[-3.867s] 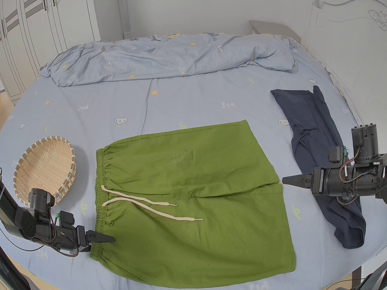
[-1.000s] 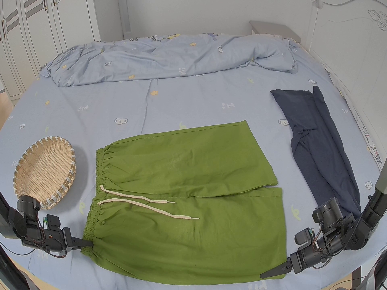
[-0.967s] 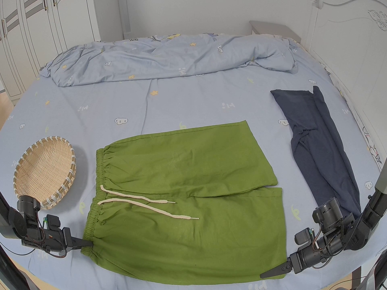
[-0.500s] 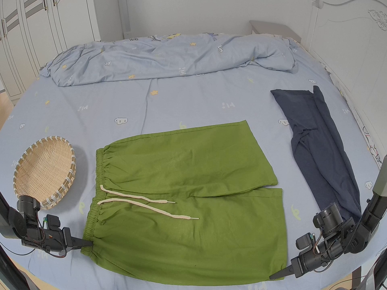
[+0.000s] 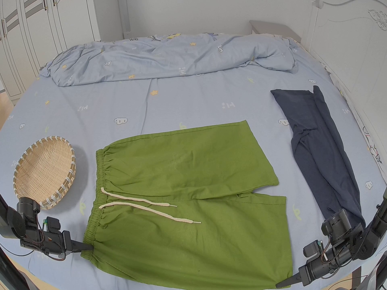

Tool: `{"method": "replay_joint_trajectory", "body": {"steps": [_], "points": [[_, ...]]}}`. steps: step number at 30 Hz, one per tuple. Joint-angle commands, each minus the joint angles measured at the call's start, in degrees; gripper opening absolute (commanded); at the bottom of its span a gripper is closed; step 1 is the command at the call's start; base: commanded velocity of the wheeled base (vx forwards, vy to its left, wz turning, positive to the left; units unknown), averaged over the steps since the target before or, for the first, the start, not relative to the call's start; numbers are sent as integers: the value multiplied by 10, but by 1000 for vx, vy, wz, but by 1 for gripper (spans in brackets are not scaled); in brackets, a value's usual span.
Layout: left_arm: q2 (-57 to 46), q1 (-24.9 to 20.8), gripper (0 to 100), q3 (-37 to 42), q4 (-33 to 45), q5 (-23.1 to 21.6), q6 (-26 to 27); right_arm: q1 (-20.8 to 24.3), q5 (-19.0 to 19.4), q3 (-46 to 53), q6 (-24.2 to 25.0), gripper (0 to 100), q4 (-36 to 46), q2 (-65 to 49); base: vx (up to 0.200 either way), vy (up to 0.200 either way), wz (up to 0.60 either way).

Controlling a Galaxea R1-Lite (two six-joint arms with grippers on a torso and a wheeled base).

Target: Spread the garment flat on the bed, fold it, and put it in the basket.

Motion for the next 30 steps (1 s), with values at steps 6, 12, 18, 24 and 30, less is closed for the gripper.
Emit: {"method": "replay_joint_trajectory", "body": {"steps": [6,12,18,24,30], "points": [[-122,-5,0,-117,211,-3,-6,-6,-1,-79,37,0,39,-108,0,0,0],[-186,-10,0,-253,371,-4,-12,-44,-29,-313,51,0,263,-178,0,0,0],[-184,-36,0,-332,379,-4,-97,-22,-167,-467,48,0,339,-167,0,0,0],[-128,-83,0,-465,379,18,-253,-24,-177,-647,49,0,409,-117,0,0,0],[-81,-87,0,-528,379,25,-278,-21,-217,-728,49,0,411,-82,0,0,0]]}}
